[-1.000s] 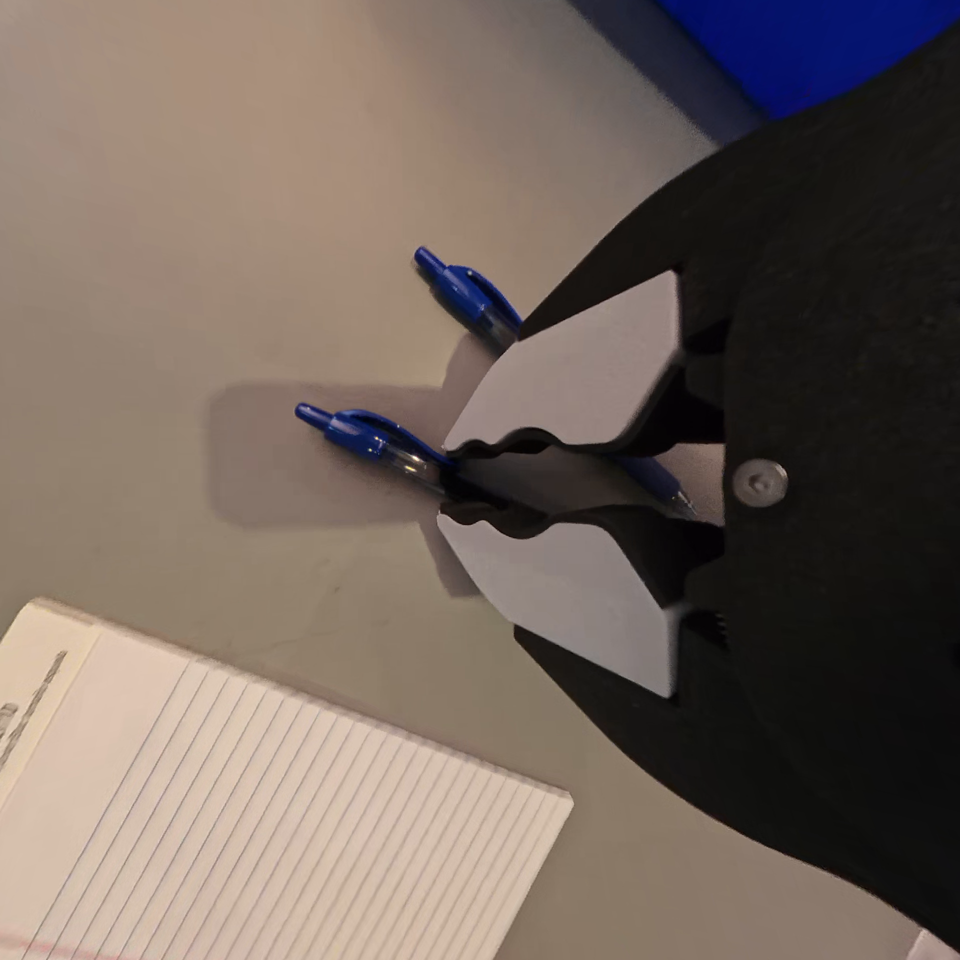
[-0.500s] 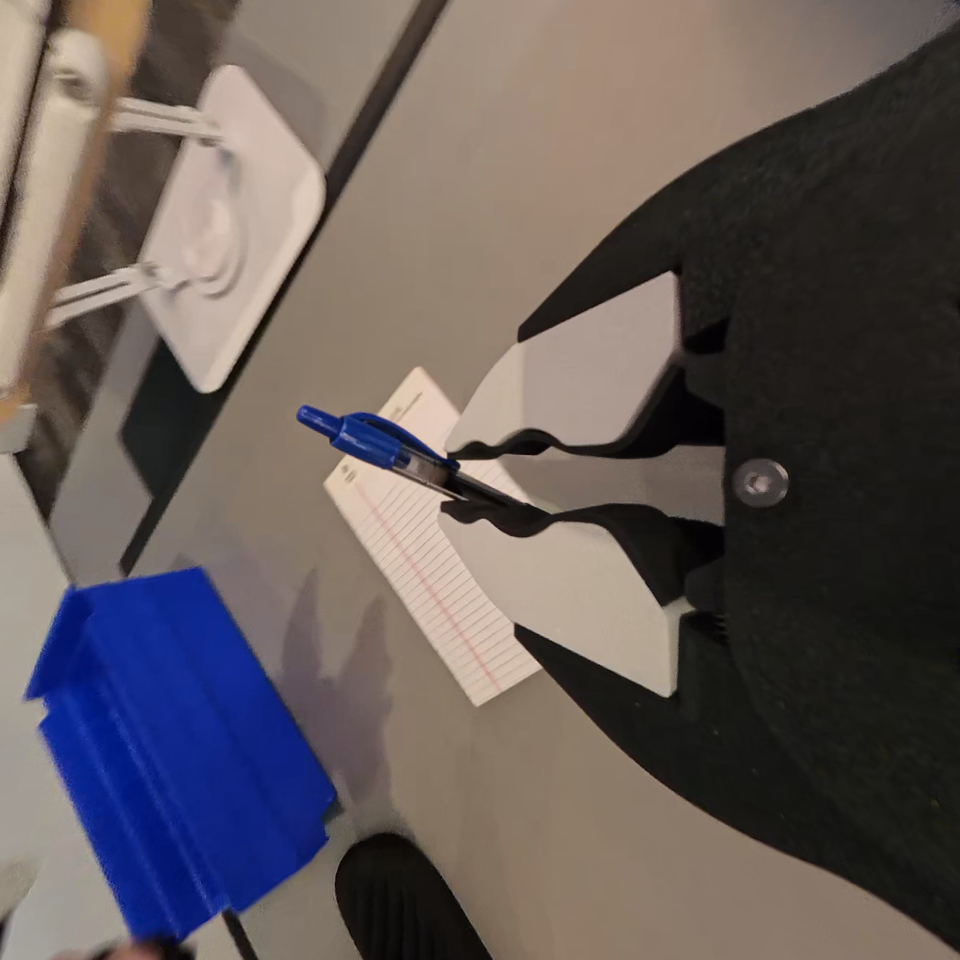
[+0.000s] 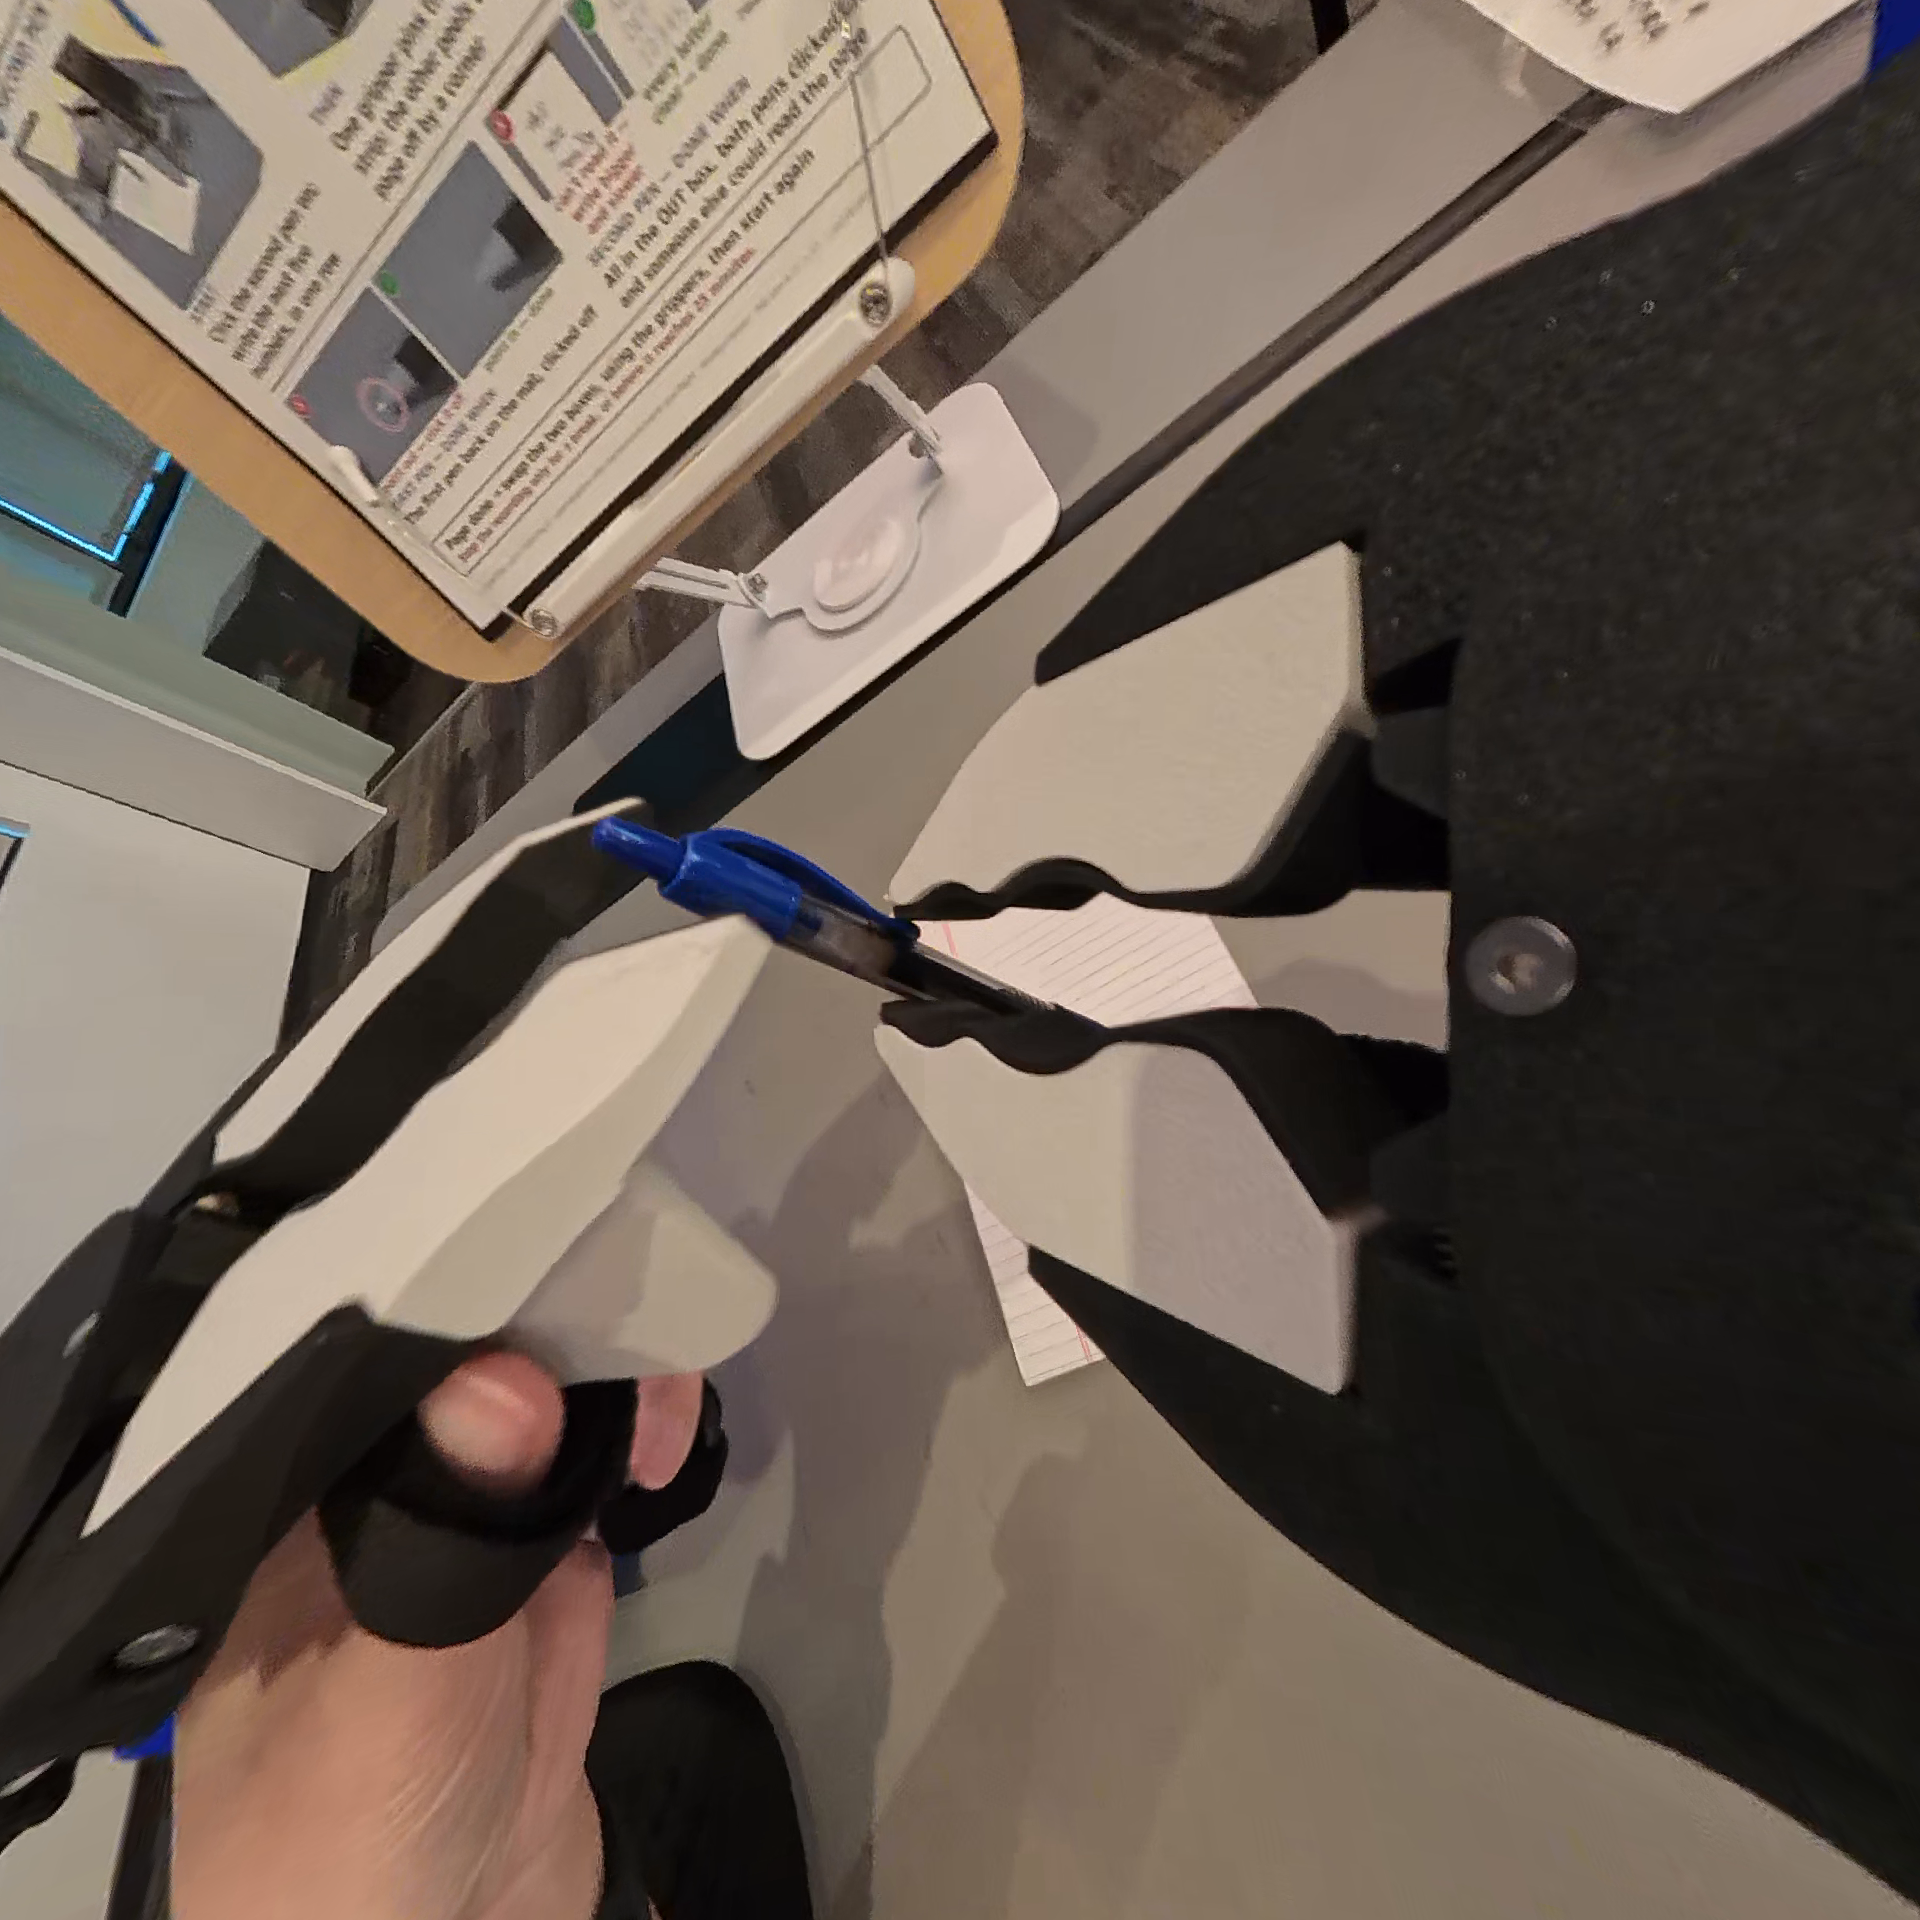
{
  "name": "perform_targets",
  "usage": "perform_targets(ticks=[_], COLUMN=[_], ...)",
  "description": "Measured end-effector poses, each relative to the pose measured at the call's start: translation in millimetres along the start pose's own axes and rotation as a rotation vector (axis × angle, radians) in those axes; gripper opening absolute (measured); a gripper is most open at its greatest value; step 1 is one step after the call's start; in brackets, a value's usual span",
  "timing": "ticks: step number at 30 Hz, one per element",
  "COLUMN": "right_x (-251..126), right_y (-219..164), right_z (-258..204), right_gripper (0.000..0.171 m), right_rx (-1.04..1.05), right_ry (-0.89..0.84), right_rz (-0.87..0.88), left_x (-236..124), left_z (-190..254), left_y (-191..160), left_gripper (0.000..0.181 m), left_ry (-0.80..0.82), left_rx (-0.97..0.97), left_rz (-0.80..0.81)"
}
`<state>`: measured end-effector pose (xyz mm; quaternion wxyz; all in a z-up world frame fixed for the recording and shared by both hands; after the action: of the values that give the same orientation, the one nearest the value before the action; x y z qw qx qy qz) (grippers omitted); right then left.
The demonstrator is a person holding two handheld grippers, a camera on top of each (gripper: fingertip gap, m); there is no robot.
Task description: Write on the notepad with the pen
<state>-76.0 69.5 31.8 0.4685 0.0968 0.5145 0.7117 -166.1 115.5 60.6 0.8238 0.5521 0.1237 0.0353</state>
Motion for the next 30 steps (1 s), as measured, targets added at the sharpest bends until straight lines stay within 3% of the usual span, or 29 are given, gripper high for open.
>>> perform_targets(ticks=[7, 11, 18, 23, 30], right_x=[0.4, 3.1, 2.4, 2.5, -4.1], right_y=[15.4, 15.6, 15.6, 15.0, 26.6], right_z=[-5.4, -7.2, -7.3, -6.5, -2.0], right_gripper=[0.015, 0.015, 0.016, 0.037, 0.032], right_rx=[-0.069, -0.081, -0.052, -0.013, 0.129], right_ry=[-0.021, -0.02, -0.022, -0.057, 0.116], right_rz=[0.012, 0.005, 0.042, 0.024, 0.142], left_x=[3.7, 3.6, 1.3, -5.2, -9.9], left_z=[1.9, 9.4, 8.2, 6.7, 16.5], left_y=[-4.9, -6.7, -4.9, 1.5, 3.4], left_gripper=[0.046, 0.015, 0.015, 0.015, 0.015], left_ry=[-0.026, -0.107, -0.14, -0.147, -0.263], left_rx=[0.006, 0.016, -0.001, -0.009, 0.009], left_rz=[-0.019, -0.031, -0.036, -0.007, -0.044])
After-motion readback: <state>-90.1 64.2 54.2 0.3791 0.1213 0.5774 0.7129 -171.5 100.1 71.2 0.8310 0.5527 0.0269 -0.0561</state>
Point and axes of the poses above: each gripper's, where its closed fingertips meet, x out along the fingers, y out of its top, z = x × y across the jaws, the point moved 6 cm from there along -x, back along the fingers, and after that the axes turned 9 degrees about -x, right-handed, at the moved point
